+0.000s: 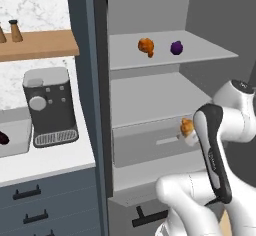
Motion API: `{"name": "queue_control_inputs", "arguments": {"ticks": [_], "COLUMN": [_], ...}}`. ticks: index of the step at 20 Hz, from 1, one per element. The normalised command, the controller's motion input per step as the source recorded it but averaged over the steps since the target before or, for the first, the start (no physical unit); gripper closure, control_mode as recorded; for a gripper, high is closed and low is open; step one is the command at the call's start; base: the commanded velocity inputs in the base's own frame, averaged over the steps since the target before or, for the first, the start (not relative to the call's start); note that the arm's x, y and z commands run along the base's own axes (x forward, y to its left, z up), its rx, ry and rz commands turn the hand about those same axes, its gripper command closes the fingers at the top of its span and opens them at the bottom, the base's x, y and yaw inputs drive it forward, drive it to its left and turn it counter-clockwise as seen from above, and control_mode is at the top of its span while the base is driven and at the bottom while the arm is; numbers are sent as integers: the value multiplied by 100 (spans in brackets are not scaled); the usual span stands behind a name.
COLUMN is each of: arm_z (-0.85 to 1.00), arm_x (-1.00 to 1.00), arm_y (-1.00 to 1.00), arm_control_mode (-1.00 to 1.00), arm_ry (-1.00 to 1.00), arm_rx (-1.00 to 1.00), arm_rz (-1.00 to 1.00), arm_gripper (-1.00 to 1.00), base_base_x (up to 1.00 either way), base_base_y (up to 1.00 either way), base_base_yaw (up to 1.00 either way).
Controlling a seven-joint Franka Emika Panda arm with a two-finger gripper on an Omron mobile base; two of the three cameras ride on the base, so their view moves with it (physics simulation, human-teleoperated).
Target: Place one eggplant and one chicken drumstick in each tupperware on the nearby counter, to pack two identical lunches.
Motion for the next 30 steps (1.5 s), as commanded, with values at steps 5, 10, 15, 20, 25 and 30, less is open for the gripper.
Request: {"name": "queue_control_inputs", "arguments": {"ticks": [5, 10, 15, 20, 25, 30], "arm_z": [0, 0, 0, 0, 0, 0], "arm_x": [0, 0, 0, 0, 0, 0], "arm_y": [0, 0, 0, 0, 0, 0], "arm_control_mode": [100, 100, 100, 100, 100, 100], "arm_ry": [0, 0, 0, 0, 0, 0], "arm_rx": [0, 0, 0, 0, 0, 0], "arm_rz": [0, 0, 0, 0, 0, 0], "arm_gripper": [100, 100, 100, 100, 100, 100], "base_base_x": [-100, -80, 13, 71, 100, 100], "base_base_y": [59, 100, 100, 100, 98, 53], "base_base_yaw": [5, 10, 1, -1, -14, -17]}}
